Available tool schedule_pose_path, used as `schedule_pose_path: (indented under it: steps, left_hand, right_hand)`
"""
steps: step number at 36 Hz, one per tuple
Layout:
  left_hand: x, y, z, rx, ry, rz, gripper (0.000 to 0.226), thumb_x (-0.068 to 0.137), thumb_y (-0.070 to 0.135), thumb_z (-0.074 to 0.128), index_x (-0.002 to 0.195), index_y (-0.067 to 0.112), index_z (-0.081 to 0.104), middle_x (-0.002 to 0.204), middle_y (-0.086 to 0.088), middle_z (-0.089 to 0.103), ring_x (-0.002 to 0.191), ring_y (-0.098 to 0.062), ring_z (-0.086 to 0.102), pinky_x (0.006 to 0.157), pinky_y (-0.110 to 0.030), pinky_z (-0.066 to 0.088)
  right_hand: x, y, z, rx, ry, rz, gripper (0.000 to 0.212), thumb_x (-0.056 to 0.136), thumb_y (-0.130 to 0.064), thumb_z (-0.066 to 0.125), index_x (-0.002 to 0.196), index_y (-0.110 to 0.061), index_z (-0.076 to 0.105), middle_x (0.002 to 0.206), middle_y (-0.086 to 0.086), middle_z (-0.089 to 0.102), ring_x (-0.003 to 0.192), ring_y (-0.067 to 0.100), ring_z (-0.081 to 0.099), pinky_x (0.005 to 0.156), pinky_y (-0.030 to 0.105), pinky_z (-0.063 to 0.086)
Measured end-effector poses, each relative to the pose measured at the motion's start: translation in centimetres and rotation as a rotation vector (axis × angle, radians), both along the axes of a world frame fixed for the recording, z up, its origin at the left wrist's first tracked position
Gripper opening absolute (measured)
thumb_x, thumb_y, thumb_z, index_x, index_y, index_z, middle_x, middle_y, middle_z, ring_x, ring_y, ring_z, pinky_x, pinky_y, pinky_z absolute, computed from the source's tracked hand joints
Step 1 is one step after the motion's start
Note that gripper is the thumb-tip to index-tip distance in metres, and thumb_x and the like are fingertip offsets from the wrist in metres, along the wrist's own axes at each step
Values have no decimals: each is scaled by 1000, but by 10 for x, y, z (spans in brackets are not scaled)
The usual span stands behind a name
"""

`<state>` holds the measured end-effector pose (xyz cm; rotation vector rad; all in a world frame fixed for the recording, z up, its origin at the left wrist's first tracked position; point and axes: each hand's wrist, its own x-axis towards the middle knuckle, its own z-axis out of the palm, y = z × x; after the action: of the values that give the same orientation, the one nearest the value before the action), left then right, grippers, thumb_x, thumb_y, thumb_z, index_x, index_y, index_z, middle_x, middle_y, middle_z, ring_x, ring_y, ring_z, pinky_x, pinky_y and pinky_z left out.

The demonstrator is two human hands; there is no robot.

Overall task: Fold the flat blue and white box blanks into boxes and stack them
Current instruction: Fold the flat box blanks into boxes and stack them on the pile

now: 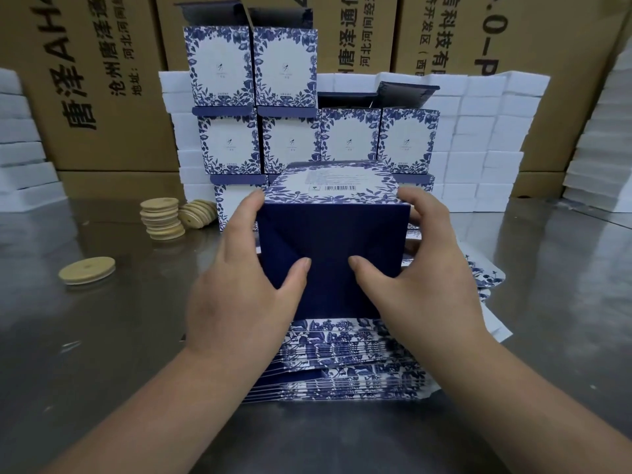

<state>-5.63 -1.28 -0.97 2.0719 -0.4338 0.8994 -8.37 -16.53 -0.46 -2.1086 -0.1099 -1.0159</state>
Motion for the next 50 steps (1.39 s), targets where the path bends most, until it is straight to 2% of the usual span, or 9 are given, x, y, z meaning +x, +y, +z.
schedule_pose_path:
  steps: [9,14,18,27,34,40,50]
  left_hand:
    - [-3,-4,-1,-47,-77,47,73,69,37,70,129,38,28,127,10,52,94,-18,61,76,-40,52]
    - [-2,-4,-1,-36,-113,72,74,70,30,75,128,37,30,127,3,51,95,-19,60,74,-35,49]
    - [-1,-5,-2,-42,-109,68,73,70,30,75,127,38,29,128,1,51,91,-19,59,73,-36,49]
    - [6,-6,-3,-57,-95,66,72,71,30,75,132,28,37,117,14,48,82,-11,52,70,-31,42]
    - [11,-6,-5,-65,-72,75,70,70,32,76,129,29,39,118,11,51,79,-11,51,69,-28,38]
    - [12,-8,-3,-72,-66,88,69,70,31,77,127,29,38,109,15,45,84,-18,56,68,-29,37]
    - [14,-8,-3,-83,-61,82,65,70,32,77,121,31,37,107,17,44,89,-17,55,68,-27,35]
  right_hand:
    - [-3,4,3,27,-64,-40,64,72,-32,74,110,-55,27,100,-30,44,93,5,58,76,43,54]
    - [-3,5,2,31,-95,-74,64,71,-32,75,107,-56,28,101,-26,45,88,0,55,76,39,53]
    - [-1,5,1,27,-102,-92,64,71,-31,76,107,-55,28,103,-24,46,87,2,56,74,36,51]
    - [3,3,3,37,-47,-88,62,73,-32,76,105,-54,27,108,-21,51,91,3,58,74,35,51]
    - [7,3,4,19,-3,-108,62,73,-35,75,105,-55,26,103,-22,48,87,5,58,69,31,44]
    - [8,2,6,0,2,-126,59,73,-36,74,103,-53,27,102,-21,51,82,6,57,62,28,38]
    - [9,2,7,-8,6,-138,59,73,-35,74,104,-52,26,103,-20,52,83,8,57,64,29,37]
